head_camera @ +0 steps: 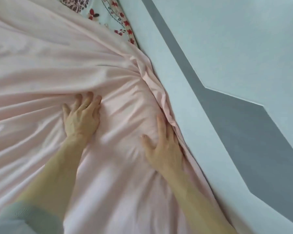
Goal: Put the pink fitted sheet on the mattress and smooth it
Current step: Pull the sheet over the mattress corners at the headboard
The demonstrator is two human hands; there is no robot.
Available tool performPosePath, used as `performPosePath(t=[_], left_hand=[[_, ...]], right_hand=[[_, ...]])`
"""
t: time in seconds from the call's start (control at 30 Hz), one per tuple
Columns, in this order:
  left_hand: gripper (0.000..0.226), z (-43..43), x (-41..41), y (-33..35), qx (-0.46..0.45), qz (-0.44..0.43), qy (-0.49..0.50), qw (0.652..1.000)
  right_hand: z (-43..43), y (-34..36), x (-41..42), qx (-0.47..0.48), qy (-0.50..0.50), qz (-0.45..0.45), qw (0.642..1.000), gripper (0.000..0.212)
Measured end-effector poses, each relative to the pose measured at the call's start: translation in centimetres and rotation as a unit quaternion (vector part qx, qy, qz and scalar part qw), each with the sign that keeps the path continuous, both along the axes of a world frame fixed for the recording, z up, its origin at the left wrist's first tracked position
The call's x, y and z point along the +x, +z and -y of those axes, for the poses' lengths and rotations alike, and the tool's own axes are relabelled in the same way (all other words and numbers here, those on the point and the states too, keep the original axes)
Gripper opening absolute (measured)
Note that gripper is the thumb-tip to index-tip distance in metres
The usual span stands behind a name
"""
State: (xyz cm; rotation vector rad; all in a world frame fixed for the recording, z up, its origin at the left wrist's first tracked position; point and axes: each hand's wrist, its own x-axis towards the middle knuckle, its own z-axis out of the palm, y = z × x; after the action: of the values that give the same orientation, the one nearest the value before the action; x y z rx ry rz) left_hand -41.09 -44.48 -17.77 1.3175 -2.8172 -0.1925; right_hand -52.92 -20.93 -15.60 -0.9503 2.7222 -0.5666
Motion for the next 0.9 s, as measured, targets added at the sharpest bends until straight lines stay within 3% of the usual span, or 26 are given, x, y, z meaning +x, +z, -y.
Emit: performPosePath(t=[0.1,0.2,0.33,0.47,0.57,0.77,0.83,0.9], left_hand=[[0.042,1.6,1.1,1.5,-0.038,0.049,-0.021,0.998],[0.039,-0.5,1.4,2.5,0.023,0.083,0.057,0.995],[0.051,-8.0,1.1,4.9,0.1,0.012,0.091,0.991],[0.054,-16.6,1.0,6.1,0.092,-0.015,-0.032,0.995],[0.062,-21.4,0.0,7.0,0.072,-0.004,-0.152,0.986],[0.083,-25.4,-5.3,8.8,0.022,0.182,-0.404,0.896],[0.081,-26.3,-6.5,8.8,-0.003,0.237,-0.436,0.868],[0.075,-26.4,-7.1,8.5,-0.001,0.268,-0.424,0.865]], right_hand=[[-1.4,-0.7,-1.9,-0.039,-0.025,0.139,0.989,0.081],[-1.2,-0.5,-2.2,-0.062,-0.036,0.194,0.978,0.079],[-2.9,1.8,-2.1,-0.052,-0.056,0.256,0.964,0.082],[-9.5,3.5,1.4,0.026,-0.102,0.216,0.971,0.076],[-15.5,4.1,5.1,0.098,-0.139,0.174,0.97,0.088],[-20.9,4.1,7.8,0.129,-0.166,0.09,0.974,0.078],[-22.3,4.1,8.9,0.134,-0.177,0.07,0.973,0.076],[-23.1,4.2,9.5,0.131,-0.186,0.091,0.969,0.077]])
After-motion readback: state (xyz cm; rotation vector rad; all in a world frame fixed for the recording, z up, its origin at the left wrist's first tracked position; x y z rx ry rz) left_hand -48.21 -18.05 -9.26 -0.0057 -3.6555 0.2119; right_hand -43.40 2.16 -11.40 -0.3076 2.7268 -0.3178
